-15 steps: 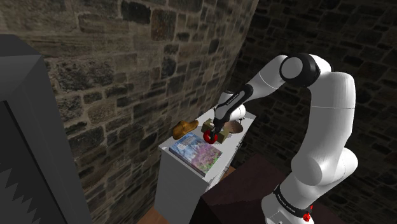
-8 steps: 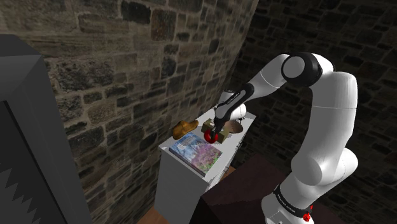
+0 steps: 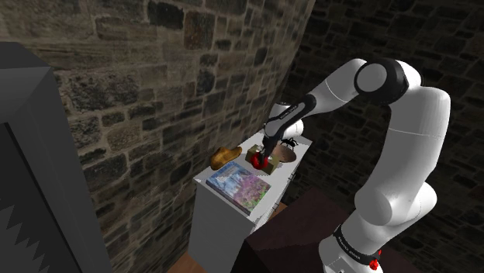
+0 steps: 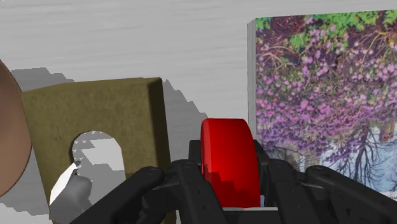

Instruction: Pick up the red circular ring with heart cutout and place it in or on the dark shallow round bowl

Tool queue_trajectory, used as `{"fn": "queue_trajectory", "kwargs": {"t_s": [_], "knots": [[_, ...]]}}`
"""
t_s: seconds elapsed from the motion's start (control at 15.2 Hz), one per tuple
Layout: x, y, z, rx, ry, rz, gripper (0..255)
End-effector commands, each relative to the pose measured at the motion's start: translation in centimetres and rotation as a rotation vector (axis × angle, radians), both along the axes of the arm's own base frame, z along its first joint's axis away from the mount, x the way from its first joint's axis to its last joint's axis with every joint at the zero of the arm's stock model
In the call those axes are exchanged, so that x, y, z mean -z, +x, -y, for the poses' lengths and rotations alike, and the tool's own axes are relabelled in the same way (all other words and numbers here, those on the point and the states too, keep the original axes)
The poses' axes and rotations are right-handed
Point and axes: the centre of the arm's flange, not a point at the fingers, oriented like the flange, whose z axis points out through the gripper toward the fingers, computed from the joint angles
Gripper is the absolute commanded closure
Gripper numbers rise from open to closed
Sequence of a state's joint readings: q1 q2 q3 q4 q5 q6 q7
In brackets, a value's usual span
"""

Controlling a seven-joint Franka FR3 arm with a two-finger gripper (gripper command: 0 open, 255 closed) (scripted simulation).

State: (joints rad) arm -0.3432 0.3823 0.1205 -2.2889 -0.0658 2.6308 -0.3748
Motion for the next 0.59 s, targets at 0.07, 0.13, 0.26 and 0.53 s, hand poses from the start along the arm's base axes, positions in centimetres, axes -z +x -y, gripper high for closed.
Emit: {"fn": "queue_trajectory", "kwargs": {"t_s": [0.07,0.13,0.26,0.53], "knots": [[-1.6,0.0,0.0,0.000,0.000,0.000,255],[-2.1,0.0,0.0,0.000,0.000,0.000,255],[-3.2,0.0,0.0,0.000,0.000,0.000,255],[-5.3,0.0,0.0,0.000,0.000,0.000,255]]}}
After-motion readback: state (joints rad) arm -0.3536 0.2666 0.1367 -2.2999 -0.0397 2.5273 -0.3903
